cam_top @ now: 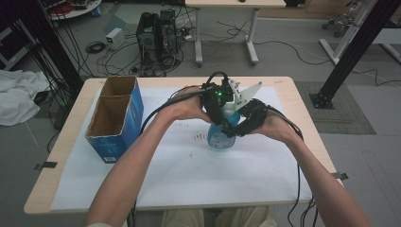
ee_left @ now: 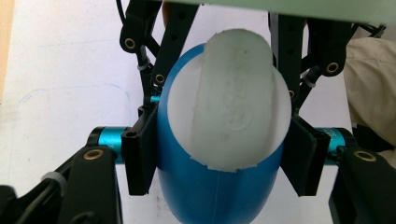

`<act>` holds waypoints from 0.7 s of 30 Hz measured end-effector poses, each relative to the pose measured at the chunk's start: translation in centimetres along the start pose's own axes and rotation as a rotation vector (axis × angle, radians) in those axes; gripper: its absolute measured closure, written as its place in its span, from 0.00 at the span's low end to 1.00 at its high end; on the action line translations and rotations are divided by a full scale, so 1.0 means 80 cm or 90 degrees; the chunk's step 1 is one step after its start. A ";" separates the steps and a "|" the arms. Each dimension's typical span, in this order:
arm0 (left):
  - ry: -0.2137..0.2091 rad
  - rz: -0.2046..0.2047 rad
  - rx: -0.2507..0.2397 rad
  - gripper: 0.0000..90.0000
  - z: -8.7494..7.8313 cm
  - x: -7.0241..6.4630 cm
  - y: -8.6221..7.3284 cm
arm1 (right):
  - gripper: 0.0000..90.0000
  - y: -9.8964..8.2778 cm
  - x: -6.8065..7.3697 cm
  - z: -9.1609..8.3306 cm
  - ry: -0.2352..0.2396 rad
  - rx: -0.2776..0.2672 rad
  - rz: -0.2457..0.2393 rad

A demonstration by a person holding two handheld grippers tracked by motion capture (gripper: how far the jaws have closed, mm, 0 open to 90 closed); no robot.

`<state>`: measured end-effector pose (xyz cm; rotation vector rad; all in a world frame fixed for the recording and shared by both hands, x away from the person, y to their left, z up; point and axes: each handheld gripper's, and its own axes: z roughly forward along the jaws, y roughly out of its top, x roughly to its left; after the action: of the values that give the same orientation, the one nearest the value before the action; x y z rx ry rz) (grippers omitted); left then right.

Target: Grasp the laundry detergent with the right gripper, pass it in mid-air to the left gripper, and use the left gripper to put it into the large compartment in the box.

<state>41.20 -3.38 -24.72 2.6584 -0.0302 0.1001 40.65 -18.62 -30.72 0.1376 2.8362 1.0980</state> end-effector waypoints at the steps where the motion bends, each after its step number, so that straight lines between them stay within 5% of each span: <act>1: 0.009 -0.005 0.005 0.42 -0.001 -0.002 -0.001 | 0.50 0.000 -0.001 0.000 0.004 -0.004 0.001; 21: 0.009 -0.011 0.024 0.42 0.000 -0.006 -0.001 | 0.48 0.000 0.003 0.006 0.005 0.005 -0.003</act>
<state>40.76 -3.34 -24.81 2.6952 -0.0006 0.1147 40.47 -18.22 -31.08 0.1268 2.8462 1.0877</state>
